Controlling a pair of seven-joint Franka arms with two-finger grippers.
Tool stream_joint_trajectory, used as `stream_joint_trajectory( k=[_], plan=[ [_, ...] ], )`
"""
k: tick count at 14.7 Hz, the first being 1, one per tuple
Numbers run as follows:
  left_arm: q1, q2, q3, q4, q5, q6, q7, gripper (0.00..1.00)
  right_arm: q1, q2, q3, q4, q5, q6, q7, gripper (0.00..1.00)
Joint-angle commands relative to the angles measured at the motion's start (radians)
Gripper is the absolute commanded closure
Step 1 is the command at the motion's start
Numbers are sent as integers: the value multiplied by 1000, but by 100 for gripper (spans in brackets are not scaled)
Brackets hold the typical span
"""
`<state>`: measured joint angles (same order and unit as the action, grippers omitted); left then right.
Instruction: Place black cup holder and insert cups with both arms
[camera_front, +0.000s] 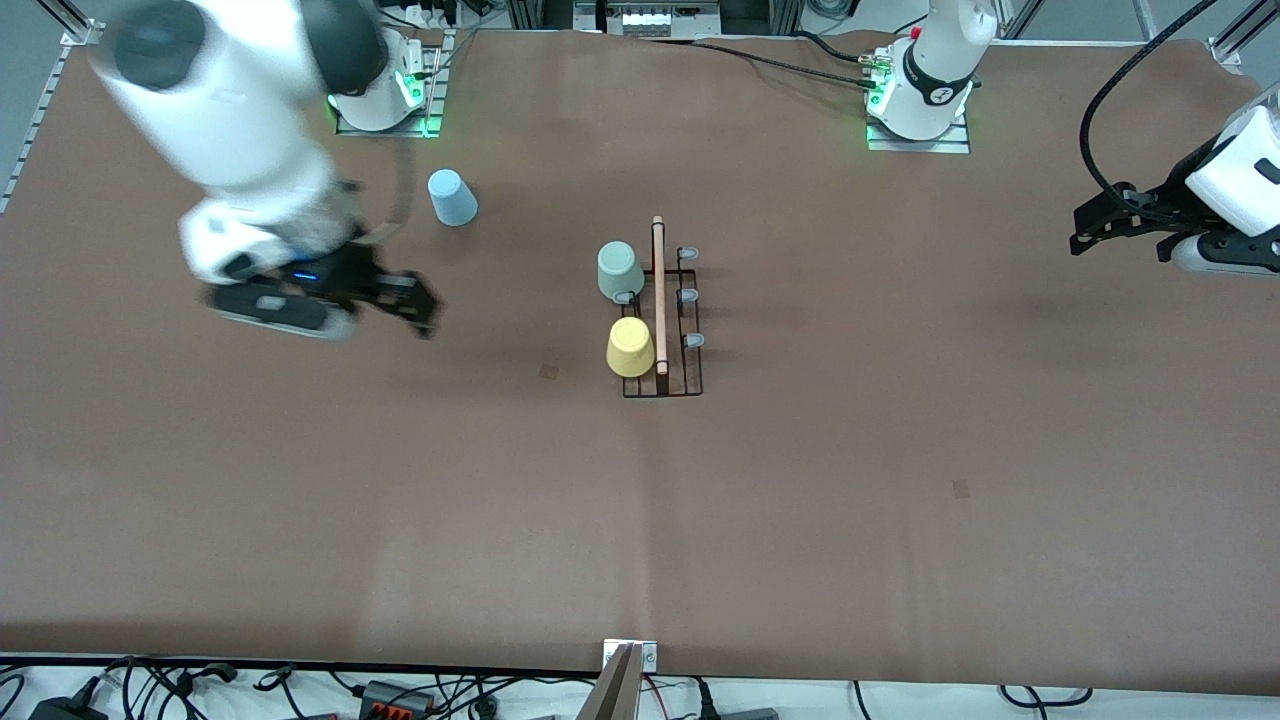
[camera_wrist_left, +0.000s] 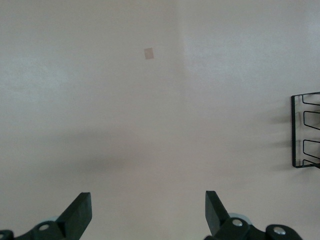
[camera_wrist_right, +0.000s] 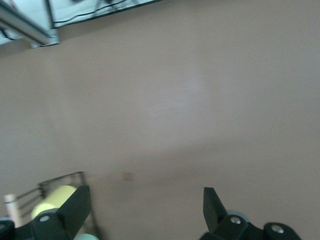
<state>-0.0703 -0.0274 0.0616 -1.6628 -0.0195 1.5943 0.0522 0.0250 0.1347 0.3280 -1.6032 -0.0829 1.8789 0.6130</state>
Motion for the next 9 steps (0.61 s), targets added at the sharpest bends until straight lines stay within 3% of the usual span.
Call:
stream_joint_trajectory(
  k=[1,7,9],
  plan=[
    [3,3,0,18,-2,-22,14,0,-91,-84,-36,-32,28,-113,-168,0],
    [3,1,0,18,-2,-22,14,0,-96,-89,-317,95,97,-288,-395,0],
    [3,1,0,18,-2,-22,14,0,-97,-86,-362,127,92,-345,-465,0]
  ],
)
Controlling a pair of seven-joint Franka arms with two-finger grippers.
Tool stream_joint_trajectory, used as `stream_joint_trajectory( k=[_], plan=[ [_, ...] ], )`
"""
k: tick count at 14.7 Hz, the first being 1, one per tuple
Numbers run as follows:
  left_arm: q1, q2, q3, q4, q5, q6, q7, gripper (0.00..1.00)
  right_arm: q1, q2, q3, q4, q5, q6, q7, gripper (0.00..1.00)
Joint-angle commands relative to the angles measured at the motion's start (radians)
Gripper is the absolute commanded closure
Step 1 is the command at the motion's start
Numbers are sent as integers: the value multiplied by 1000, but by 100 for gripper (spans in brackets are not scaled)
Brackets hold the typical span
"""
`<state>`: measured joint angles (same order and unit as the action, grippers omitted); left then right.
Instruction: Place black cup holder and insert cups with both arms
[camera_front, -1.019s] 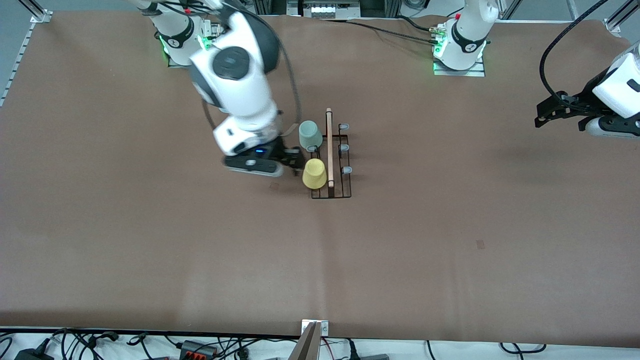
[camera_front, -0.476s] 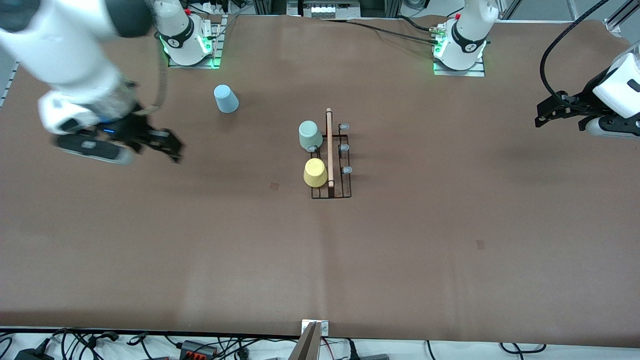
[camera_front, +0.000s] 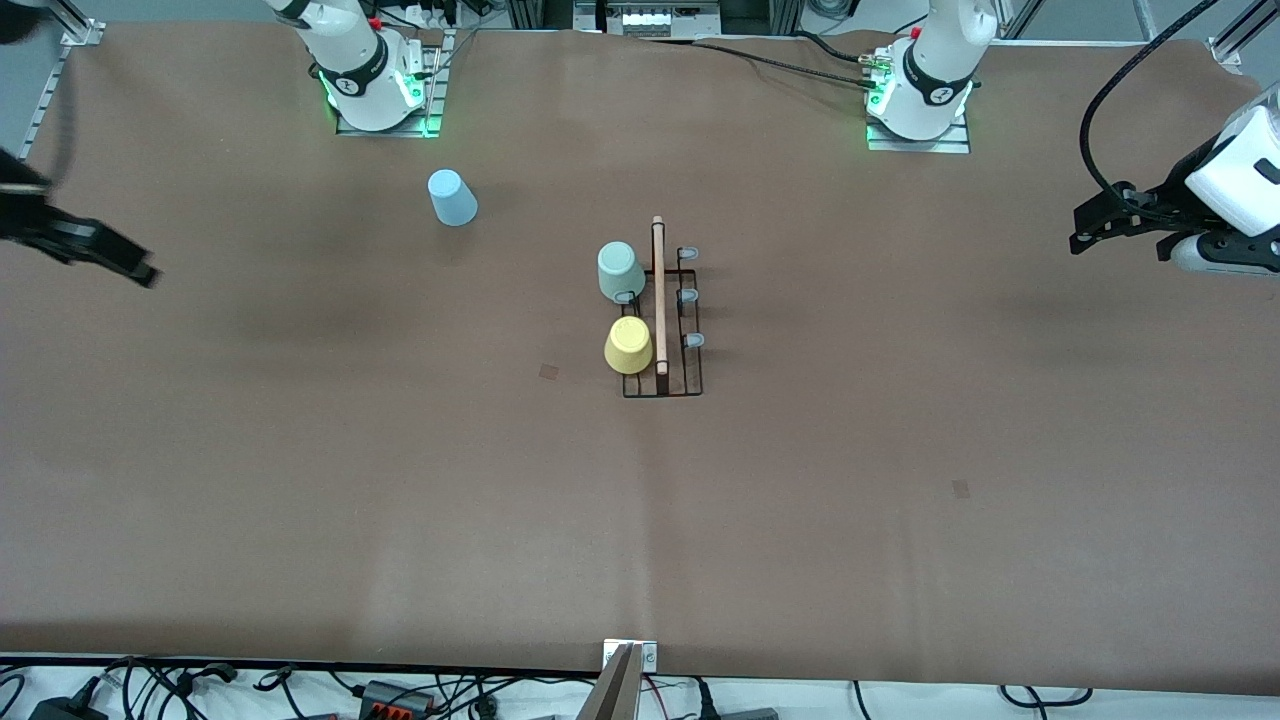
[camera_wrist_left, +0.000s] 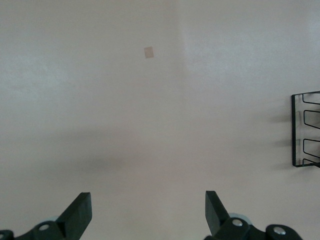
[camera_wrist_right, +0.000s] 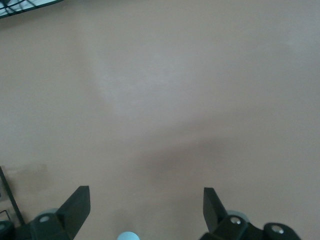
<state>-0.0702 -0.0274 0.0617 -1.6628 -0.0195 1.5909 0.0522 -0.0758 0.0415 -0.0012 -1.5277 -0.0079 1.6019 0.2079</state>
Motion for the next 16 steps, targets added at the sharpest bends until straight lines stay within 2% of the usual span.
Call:
stream_joint_trajectory(
  k=[1,7,10,13,16],
  plan=[
    [3,3,0,18,-2,-19,14,0,2,12,-33,76,14,-112,-74,0],
    [4,3,0,18,-2,-19,14,0,-36,18,-20,57,6,-143,-173,0],
    [4,3,0,18,-2,-19,14,0,-97,9,36,37,6,-145,-177,0],
    [4,3,0,18,-2,-19,14,0,-93,9,32,46,3,-137,-196,0],
    [4,3,0,18,-2,-19,14,0,-93,8,38,46,-33,-123,-347,0]
  ],
)
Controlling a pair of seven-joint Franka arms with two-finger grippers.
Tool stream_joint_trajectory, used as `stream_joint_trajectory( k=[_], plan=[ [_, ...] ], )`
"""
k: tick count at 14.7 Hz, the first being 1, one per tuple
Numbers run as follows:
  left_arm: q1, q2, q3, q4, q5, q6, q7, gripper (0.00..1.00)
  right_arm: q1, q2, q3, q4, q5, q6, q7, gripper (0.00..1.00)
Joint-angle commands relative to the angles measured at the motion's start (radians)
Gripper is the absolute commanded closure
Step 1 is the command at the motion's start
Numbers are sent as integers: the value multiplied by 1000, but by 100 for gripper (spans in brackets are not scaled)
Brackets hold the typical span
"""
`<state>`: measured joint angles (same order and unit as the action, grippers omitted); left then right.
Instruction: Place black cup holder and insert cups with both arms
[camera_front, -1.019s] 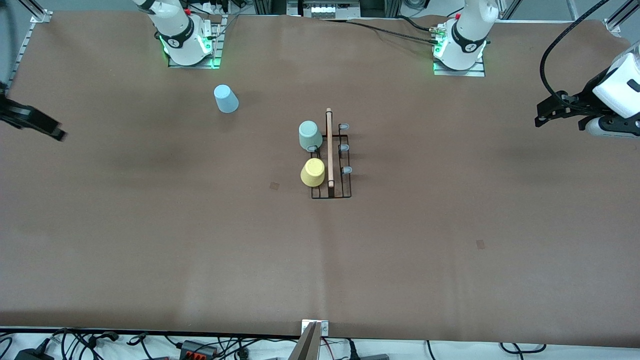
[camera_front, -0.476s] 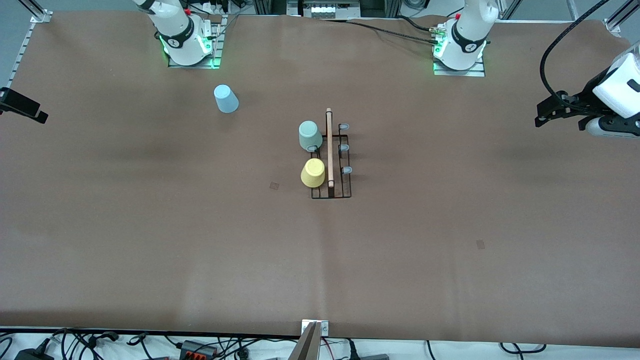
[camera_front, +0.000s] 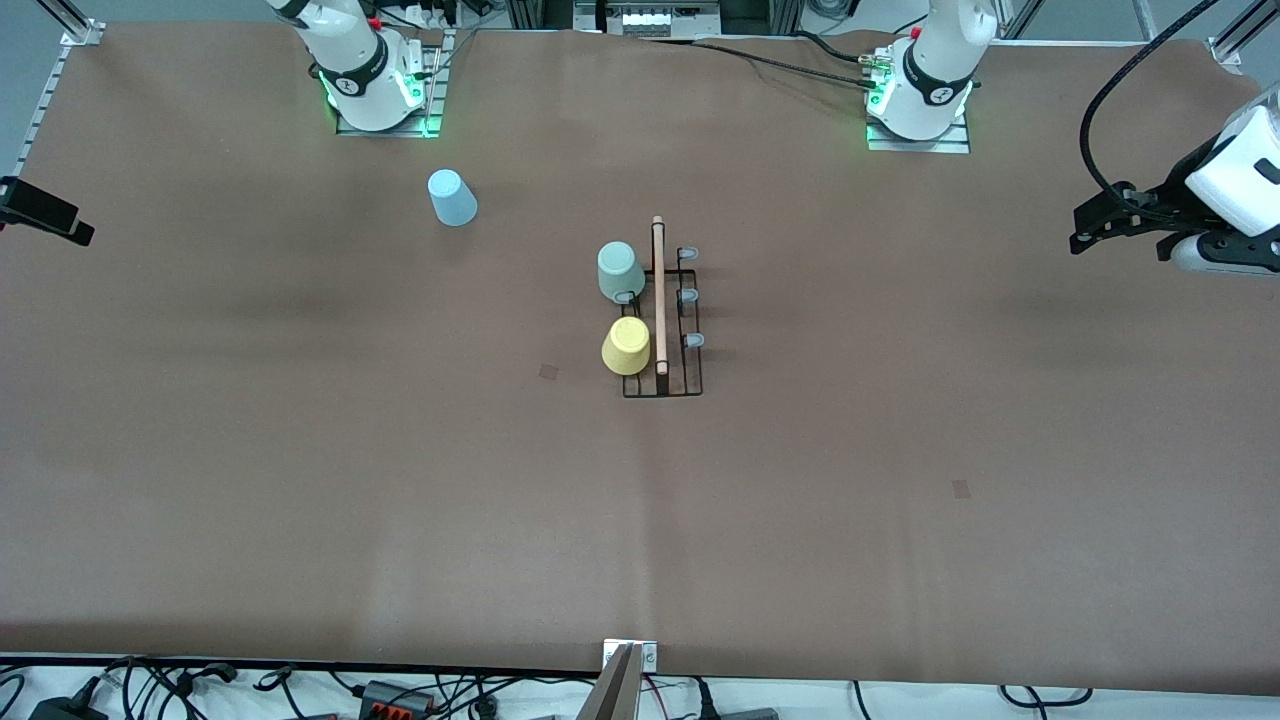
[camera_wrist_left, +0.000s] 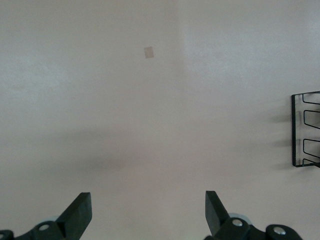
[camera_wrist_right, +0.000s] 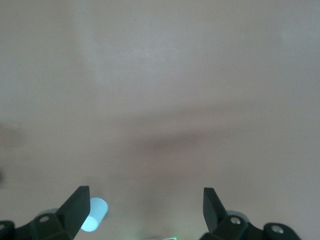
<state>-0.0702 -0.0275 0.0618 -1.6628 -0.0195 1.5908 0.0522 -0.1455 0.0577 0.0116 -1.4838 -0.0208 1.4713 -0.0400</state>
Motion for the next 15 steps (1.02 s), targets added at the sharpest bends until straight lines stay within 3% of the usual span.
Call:
stream_joint_trajectory(
  k=[1,15],
  plan=[
    [6,3,0,18,-2,-19,14,0,-22,-9,25,0,-21,9,-109,0],
    [6,3,0,18,-2,-19,14,0,86,24,27,2,-7,9,14,0]
  ],
)
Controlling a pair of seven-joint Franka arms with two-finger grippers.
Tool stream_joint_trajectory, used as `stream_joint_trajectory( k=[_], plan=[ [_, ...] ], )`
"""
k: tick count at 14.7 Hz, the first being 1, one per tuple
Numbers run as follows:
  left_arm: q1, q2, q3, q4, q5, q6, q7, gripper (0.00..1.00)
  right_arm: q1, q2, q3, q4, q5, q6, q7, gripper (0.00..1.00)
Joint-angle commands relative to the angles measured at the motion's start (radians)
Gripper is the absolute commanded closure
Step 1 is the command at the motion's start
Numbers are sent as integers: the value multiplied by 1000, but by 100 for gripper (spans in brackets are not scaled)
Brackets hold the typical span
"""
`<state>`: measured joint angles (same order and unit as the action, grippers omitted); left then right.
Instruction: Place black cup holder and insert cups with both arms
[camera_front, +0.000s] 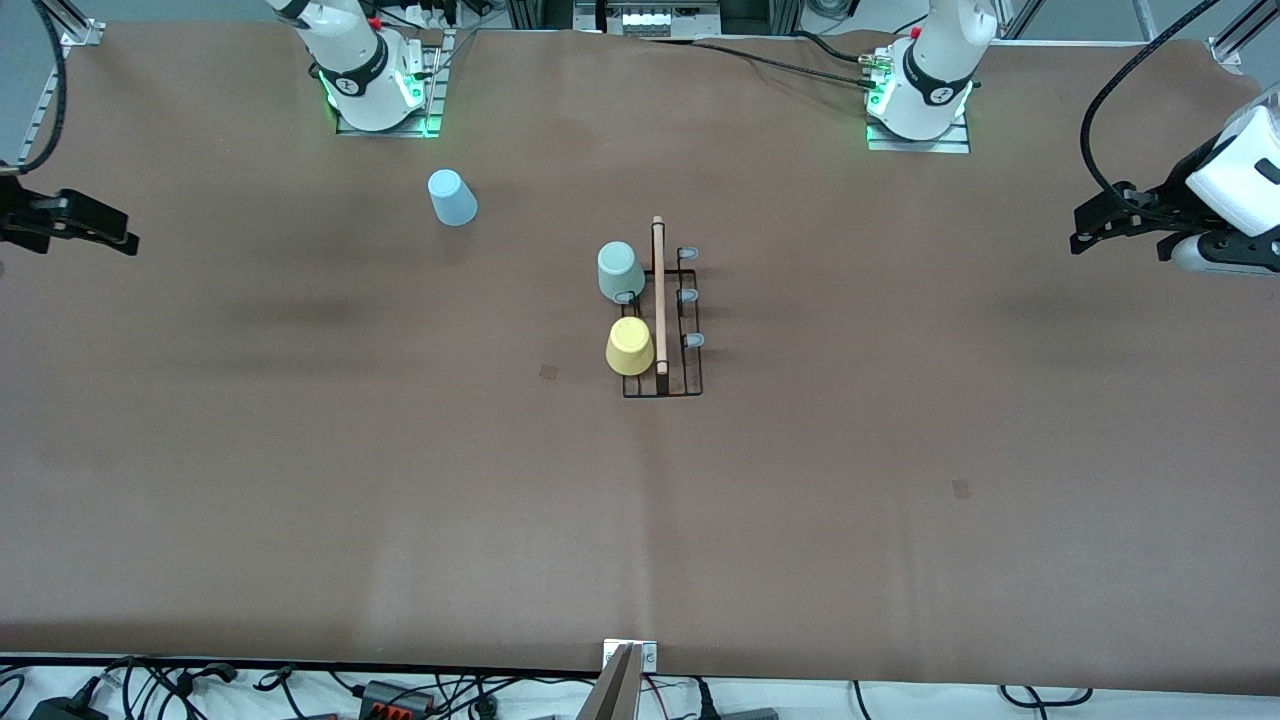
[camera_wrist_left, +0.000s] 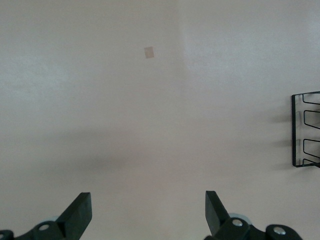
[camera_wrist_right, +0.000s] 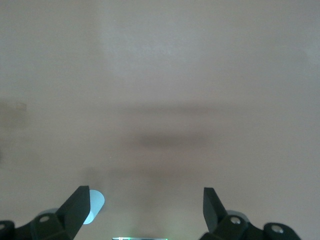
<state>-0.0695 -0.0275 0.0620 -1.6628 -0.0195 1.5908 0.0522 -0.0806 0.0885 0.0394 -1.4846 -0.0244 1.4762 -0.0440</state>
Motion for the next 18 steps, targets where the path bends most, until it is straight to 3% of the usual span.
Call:
stream_joint_trajectory(
  k=[1,18],
  plan=[
    [5,3,-1,18,-2,-19,14,0,18,-6,-6,1,-3,9,13,0],
    [5,3,-1,18,-2,-19,14,0,12,25,-10,1,-6,62,15,0]
  ],
)
